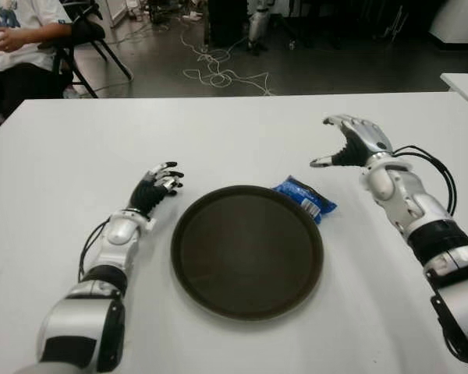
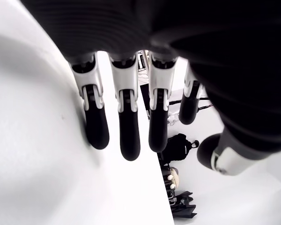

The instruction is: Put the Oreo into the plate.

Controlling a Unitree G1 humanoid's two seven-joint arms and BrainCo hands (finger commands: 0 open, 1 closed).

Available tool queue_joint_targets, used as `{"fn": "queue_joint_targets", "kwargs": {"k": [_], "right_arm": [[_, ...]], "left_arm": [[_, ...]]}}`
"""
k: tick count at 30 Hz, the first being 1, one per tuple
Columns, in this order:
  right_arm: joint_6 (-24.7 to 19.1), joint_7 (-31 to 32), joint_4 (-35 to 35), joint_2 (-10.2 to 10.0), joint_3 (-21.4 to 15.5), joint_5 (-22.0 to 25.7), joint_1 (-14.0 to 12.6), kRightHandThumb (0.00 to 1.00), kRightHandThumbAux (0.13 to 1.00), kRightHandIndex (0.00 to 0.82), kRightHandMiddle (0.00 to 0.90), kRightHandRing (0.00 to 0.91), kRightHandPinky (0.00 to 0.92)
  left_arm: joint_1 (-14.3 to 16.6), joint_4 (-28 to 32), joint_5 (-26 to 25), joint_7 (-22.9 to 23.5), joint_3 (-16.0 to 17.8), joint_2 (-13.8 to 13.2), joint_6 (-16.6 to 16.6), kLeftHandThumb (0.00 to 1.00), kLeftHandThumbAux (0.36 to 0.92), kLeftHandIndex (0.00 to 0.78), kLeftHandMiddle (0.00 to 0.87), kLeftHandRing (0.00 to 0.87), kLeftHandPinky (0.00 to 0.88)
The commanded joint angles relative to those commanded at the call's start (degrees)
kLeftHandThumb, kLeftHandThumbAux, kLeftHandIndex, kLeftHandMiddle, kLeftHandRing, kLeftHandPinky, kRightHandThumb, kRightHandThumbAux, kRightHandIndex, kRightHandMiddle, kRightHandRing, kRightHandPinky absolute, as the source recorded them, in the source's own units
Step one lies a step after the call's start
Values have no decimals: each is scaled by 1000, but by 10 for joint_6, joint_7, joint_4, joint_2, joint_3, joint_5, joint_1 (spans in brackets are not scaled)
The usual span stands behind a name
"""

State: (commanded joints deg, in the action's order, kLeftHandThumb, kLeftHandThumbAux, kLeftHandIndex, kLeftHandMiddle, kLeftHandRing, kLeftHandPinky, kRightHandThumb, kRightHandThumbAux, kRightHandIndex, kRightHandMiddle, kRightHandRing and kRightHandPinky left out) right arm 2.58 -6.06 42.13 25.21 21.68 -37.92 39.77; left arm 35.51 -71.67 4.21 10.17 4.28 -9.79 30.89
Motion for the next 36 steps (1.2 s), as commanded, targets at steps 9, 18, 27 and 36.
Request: {"fn": "queue_joint_targets", "kwargs": {"k": [9, 18, 27, 36], "right_arm": [[-16, 94, -46, 10, 14, 0, -7, 0, 602, 231, 219, 192, 108], [-52, 168, -37, 3, 44, -23, 9, 0, 564, 205, 211, 207, 160], [-70, 172, -20, -18, 62, -33, 12, 0, 575, 179, 189, 191, 183], [-71, 168, 4, -37, 73, -31, 16, 0, 581, 183, 205, 216, 225]], "left_arm": [[-2, 0, -3, 2, 1, 1, 3, 325, 573, 193, 310, 330, 351], [-1, 0, 3, -7, -5, -1, 2, 308, 578, 196, 313, 327, 340], [-2, 1, 1, -5, -6, -1, 5, 316, 579, 197, 309, 328, 352], [-1, -1, 6, -19, -12, -2, 1, 306, 577, 194, 308, 329, 350]]}}
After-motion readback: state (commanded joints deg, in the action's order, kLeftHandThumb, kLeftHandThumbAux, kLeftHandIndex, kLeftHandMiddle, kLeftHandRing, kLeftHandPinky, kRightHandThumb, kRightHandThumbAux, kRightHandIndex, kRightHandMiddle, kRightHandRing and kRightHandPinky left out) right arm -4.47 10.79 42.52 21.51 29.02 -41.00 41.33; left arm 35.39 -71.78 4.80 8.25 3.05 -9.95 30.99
